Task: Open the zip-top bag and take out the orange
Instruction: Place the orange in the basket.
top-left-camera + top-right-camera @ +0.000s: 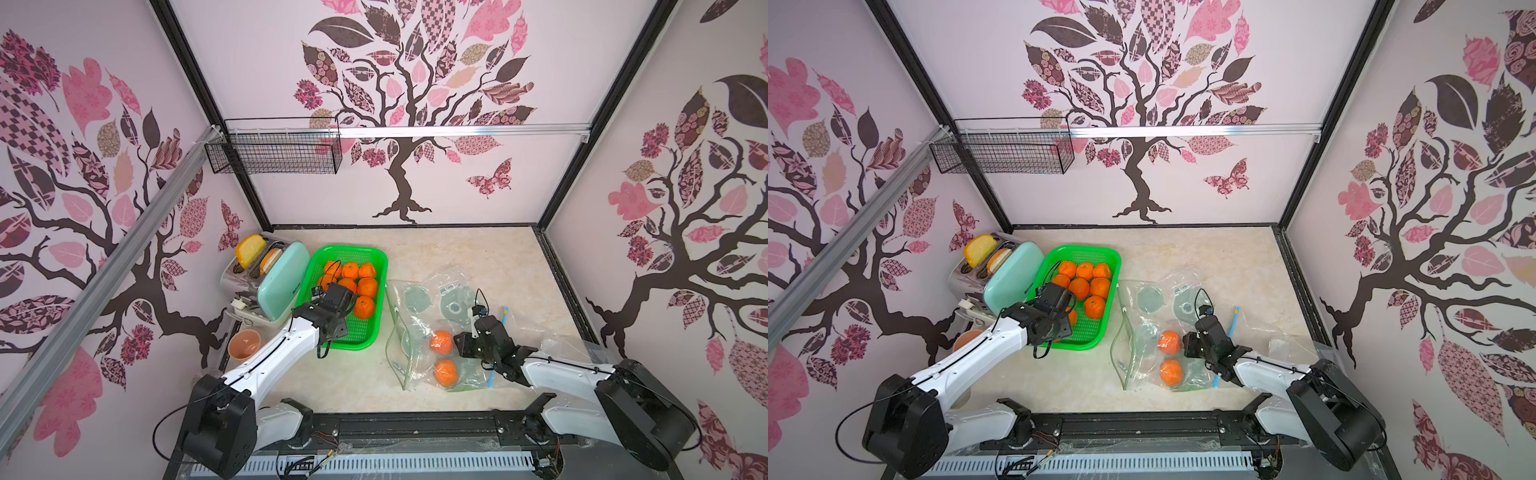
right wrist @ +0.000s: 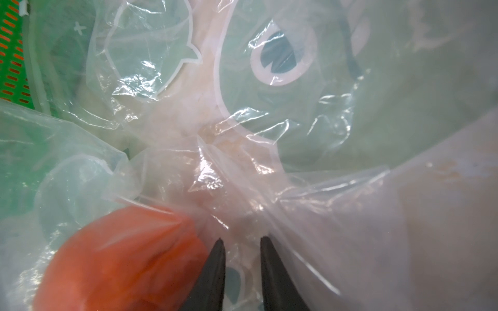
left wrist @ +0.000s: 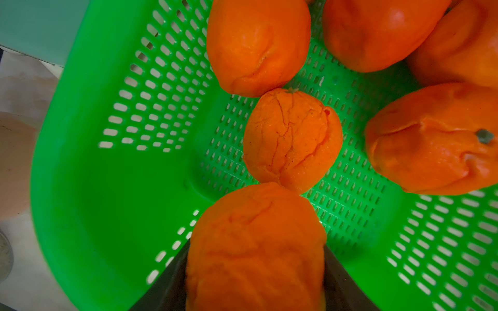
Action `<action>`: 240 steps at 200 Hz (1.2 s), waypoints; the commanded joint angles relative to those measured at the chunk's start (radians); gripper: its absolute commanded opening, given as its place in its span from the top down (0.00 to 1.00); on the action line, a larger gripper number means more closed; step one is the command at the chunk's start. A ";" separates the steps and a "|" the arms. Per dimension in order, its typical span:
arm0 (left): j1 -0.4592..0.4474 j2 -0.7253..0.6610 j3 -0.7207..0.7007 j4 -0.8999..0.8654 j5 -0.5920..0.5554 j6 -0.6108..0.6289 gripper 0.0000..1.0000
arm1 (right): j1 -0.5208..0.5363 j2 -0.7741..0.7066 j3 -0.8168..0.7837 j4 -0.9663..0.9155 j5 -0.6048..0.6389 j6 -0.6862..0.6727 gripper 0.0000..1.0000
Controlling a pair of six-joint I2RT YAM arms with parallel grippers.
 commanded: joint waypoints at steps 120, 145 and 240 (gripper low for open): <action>0.049 0.214 0.059 0.087 -0.099 0.040 0.77 | 0.003 0.026 0.022 -0.006 -0.023 0.007 0.72; 0.049 0.233 0.080 0.072 -0.161 0.041 0.77 | 0.003 0.021 0.021 -0.010 -0.016 0.006 0.72; 0.153 0.320 0.125 0.111 -0.173 0.091 0.67 | 0.003 0.041 0.022 -0.004 -0.019 0.007 0.72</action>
